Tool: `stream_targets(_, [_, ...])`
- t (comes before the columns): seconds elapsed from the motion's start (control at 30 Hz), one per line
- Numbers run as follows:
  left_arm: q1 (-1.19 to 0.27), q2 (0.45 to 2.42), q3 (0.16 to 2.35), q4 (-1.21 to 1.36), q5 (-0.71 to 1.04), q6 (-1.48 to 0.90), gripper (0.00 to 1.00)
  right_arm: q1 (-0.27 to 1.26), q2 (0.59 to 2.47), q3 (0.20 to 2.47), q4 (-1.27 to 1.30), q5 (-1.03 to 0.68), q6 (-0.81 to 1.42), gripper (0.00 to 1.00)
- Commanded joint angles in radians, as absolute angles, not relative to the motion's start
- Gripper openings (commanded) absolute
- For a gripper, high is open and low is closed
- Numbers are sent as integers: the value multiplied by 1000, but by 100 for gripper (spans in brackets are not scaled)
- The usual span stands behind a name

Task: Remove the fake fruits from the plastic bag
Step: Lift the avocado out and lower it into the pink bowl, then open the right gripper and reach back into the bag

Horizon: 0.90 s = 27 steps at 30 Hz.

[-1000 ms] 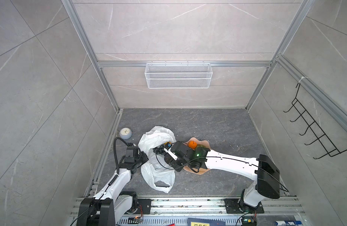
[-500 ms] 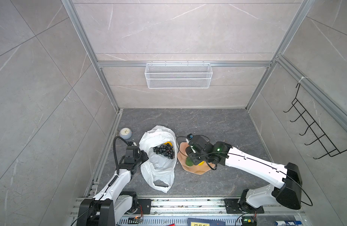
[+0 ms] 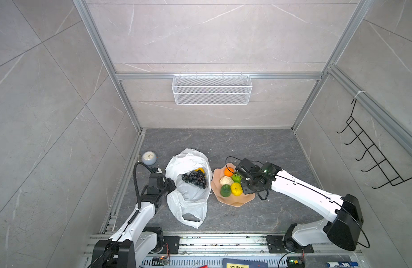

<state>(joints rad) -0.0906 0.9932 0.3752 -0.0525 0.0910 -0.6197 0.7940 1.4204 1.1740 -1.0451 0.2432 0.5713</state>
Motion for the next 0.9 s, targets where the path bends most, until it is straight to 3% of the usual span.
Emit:
stream_targets(0.0, [-86,972,371,-48,109,-601,26,781,1444,1170,-1103,243,618,34])
stream_targets(0.63, [-86,958,365,-44,99,-598,26,756,1592,1166,-1059,277,661,35])
stream_targets(0.87, [-86,956,363,-44,94,-598,26,756,1640,1163,-1037,282,651,42])
